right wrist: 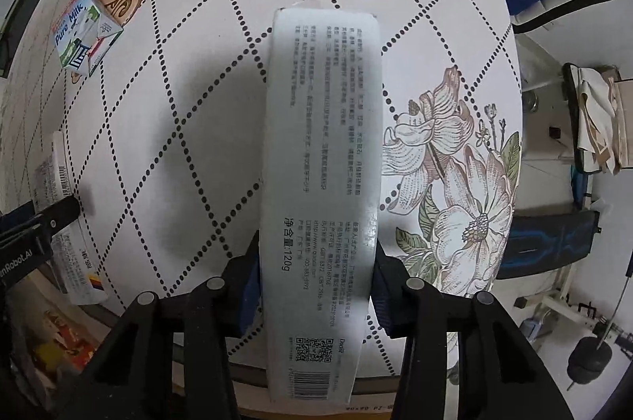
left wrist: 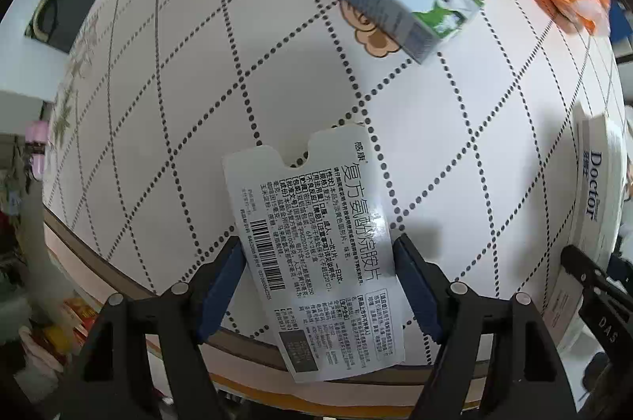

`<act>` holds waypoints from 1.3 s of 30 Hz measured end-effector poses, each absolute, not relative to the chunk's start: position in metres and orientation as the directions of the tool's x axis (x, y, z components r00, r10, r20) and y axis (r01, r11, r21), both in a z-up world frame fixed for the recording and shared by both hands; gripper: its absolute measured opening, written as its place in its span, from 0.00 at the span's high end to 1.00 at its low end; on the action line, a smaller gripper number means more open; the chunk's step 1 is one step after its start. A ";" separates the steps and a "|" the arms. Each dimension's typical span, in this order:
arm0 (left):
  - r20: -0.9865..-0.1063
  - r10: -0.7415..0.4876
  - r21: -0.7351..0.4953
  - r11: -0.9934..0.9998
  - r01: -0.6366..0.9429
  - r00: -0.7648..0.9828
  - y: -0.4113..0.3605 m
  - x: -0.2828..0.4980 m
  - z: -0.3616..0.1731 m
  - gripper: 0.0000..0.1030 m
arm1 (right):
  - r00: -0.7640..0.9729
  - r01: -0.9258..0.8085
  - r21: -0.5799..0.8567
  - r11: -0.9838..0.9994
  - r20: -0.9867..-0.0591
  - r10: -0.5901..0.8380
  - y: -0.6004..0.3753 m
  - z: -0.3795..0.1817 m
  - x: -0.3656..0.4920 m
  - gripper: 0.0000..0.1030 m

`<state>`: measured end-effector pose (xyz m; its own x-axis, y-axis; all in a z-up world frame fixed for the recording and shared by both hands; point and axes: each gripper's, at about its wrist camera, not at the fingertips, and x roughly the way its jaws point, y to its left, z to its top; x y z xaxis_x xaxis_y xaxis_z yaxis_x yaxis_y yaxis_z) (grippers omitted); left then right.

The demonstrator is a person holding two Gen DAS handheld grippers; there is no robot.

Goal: Collect trash
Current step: 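Carry the label and box down toward the white trash bin with both tools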

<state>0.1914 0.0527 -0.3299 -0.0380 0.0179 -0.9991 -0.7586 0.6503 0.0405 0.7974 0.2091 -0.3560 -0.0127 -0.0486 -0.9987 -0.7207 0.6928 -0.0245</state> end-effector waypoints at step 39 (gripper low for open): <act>-0.986 -0.024 -0.102 0.873 -0.477 0.167 0.086 0.224 -0.378 0.23 | 0.115 -0.469 -0.079 0.880 -0.993 -0.028 0.206 -0.319 0.641 0.53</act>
